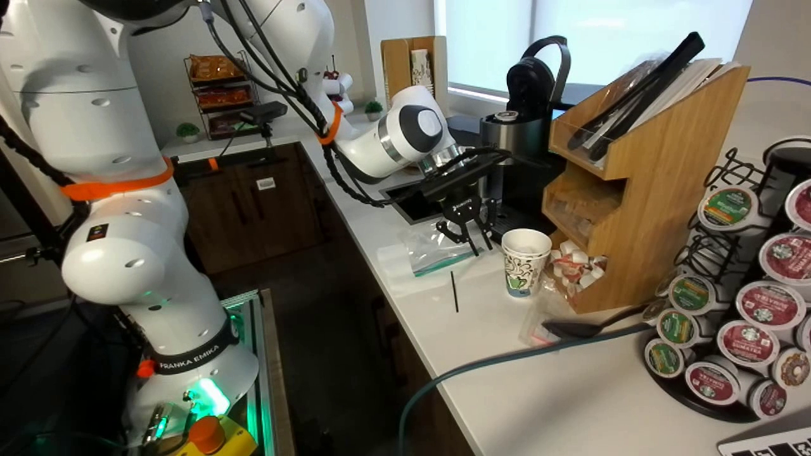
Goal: Put the coffee pods from the counter inside the two stacked coffee cups.
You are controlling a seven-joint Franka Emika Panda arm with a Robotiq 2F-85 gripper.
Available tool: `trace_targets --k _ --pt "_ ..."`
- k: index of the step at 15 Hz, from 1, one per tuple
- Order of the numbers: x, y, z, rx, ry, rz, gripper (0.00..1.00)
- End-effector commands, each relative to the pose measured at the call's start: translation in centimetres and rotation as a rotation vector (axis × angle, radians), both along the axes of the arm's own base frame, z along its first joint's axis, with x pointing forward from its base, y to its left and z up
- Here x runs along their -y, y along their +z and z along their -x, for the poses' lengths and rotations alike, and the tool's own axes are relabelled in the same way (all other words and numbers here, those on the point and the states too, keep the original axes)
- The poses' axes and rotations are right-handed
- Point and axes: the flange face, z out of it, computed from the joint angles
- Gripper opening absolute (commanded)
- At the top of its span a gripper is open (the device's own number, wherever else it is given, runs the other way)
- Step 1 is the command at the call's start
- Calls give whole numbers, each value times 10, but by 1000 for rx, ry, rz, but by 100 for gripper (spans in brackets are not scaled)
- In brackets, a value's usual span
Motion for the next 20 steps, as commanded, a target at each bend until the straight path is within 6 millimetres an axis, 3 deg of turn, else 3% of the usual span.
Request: trace_targets --k 1,6,12,20 --pt "11 0 2 -39 4 44 62" --pt "31 2 -27 -121 69 125 99" --pt "18 -1 -67 -225 139 187 100" --pt "13 -21 -91 -353 167 252 100"
